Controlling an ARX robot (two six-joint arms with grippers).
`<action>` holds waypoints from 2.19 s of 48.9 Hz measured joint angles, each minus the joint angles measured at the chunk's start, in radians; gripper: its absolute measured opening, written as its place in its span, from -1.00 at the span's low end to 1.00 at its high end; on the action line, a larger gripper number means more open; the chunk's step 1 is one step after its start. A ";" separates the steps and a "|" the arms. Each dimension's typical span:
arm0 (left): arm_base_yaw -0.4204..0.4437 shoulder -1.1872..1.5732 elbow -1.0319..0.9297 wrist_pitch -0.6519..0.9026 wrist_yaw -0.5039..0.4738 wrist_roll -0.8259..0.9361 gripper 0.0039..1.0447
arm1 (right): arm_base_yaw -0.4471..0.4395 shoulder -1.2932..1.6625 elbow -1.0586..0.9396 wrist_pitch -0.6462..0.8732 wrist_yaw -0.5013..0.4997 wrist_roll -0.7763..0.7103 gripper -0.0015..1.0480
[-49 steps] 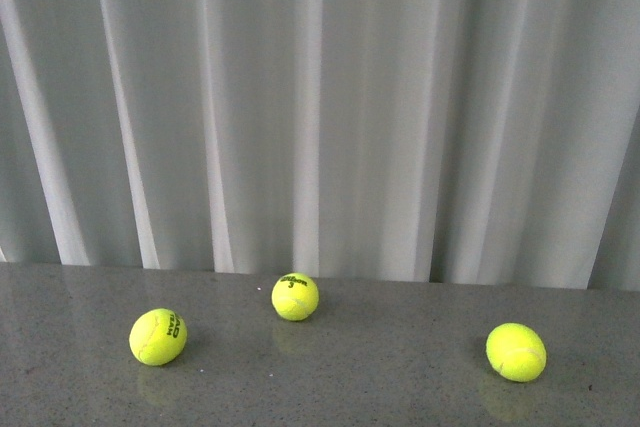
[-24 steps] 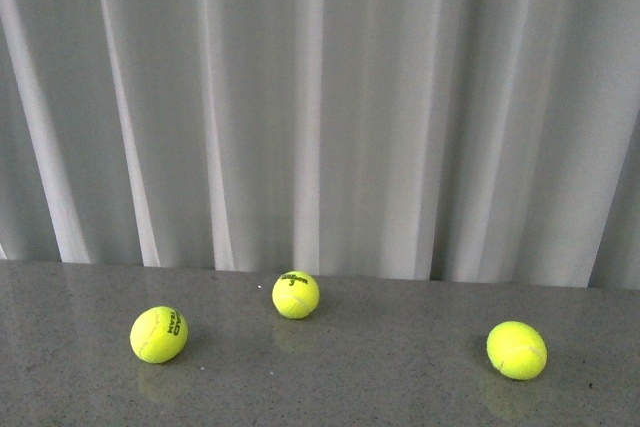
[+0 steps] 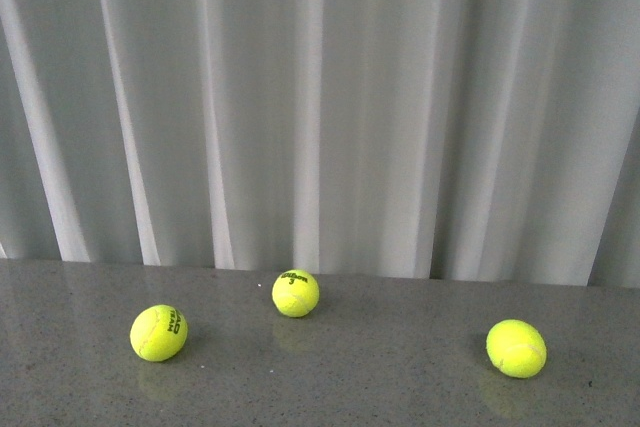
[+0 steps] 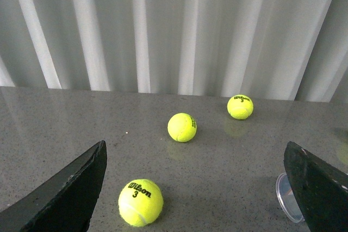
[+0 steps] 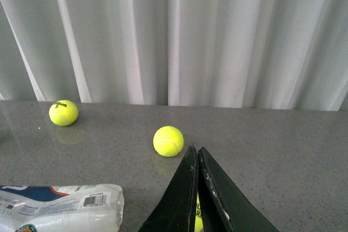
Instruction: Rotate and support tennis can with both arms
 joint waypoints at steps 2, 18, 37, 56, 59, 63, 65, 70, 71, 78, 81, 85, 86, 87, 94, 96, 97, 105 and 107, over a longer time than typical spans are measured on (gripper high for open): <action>0.000 0.000 0.000 0.000 0.000 0.000 0.88 | 0.000 -0.014 0.000 -0.014 0.000 0.000 -0.93; 0.000 0.000 0.000 0.000 0.000 0.000 0.88 | 0.000 -0.112 0.000 -0.111 0.000 0.000 -0.93; 0.000 0.000 0.000 0.000 0.000 0.000 0.88 | 0.000 -0.301 0.000 -0.307 -0.003 0.000 -0.93; 0.000 -0.001 0.000 0.000 0.000 0.000 0.88 | 0.000 -0.301 0.000 -0.307 -0.003 -0.001 0.12; 0.000 -0.001 0.000 0.000 0.000 0.000 0.88 | 0.000 -0.301 0.000 -0.307 -0.003 -0.001 0.32; 0.000 -0.001 0.000 0.000 0.000 0.000 0.88 | 0.000 -0.301 0.000 -0.307 -0.003 -0.001 0.59; 0.000 -0.001 0.000 0.000 0.000 0.000 0.88 | 0.000 -0.301 0.000 -0.307 -0.003 -0.001 0.70; 0.000 -0.001 0.000 0.000 0.000 0.000 0.88 | 0.000 -0.301 0.000 -0.308 -0.003 0.000 0.88; 0.000 -0.001 0.000 0.000 0.000 0.000 0.88 | 0.000 -0.301 0.000 -0.308 -0.003 0.000 0.86; 0.000 -0.001 0.000 0.000 0.000 0.000 0.88 | 0.000 -0.301 0.000 -0.308 -0.003 0.000 0.87; 0.000 -0.001 0.000 0.000 0.000 0.000 0.88 | 0.000 -0.301 0.000 -0.308 -0.003 0.000 0.87; 0.000 -0.001 0.000 0.000 0.000 0.000 0.88 | 0.000 -0.301 0.000 -0.308 -0.003 0.000 0.87; 0.000 -0.001 0.000 0.000 0.000 0.000 0.88 | 0.000 -0.301 0.000 -0.308 -0.003 0.000 0.87; 0.000 -0.001 0.000 0.000 0.000 0.000 0.88 | 0.000 -0.301 0.000 -0.308 -0.003 0.000 0.87; 0.000 -0.001 0.000 0.000 0.000 0.000 0.88 | 0.000 -0.301 0.000 -0.308 -0.003 0.000 0.87; 0.000 -0.001 0.000 0.000 0.000 0.000 0.88 | 0.000 -0.301 0.000 -0.308 -0.003 0.000 0.87; 0.000 -0.001 0.000 0.000 0.000 0.000 0.88 | 0.000 -0.301 0.000 -0.308 -0.003 0.000 0.87; -0.043 0.167 0.071 -0.158 -0.222 -0.111 0.88 | 0.000 -0.301 0.000 -0.308 -0.003 0.000 0.87; -0.028 0.286 0.085 -0.120 -0.230 -0.147 0.88 | 0.000 -0.302 0.000 -0.308 -0.003 0.000 0.87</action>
